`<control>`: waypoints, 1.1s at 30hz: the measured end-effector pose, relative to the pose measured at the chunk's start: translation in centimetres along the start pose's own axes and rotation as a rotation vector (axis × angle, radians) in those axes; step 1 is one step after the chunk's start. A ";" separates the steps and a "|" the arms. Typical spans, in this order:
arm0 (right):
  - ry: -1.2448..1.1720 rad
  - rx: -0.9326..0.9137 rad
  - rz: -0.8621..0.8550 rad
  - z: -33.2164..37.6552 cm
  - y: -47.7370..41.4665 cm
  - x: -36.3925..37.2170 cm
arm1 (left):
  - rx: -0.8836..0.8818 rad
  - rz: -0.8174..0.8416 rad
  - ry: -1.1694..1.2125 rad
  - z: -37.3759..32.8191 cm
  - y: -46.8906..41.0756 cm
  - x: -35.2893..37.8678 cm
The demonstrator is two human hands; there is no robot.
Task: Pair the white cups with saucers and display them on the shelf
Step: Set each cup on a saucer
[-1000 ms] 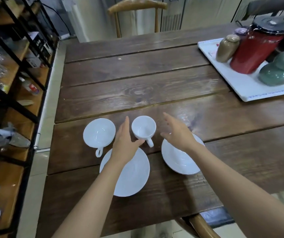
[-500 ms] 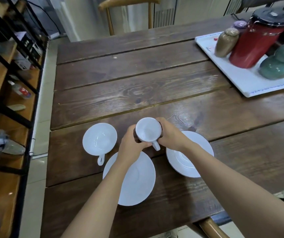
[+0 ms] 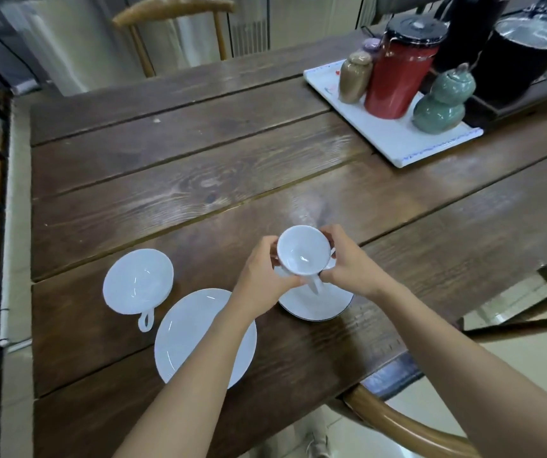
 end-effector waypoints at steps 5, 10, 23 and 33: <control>0.001 0.034 -0.002 -1.9 1.4 0.4 | -0.039 0.041 -0.049 0.9 0.3 2.0; -0.005 0.035 0.008 -2.6 1.7 1.1 | -0.068 0.046 -0.092 1.8 0.5 2.4; 0.286 0.139 0.145 -3.0 -0.1 -3.1 | -0.100 0.251 -0.319 -1.8 -0.7 -1.0; 0.353 -0.199 0.158 7.7 -4.5 2.0 | 0.040 -0.194 -0.396 -2.3 3.3 -13.1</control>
Point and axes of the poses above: each hand's wrist, its own y-axis away from the middle knuckle, its own x-axis out of the palm, z = x × y, the point moved 3 cm from there along -y, towards the middle knuckle, and after that the axes turned 13 degrees about y, right-handed, at the moved point
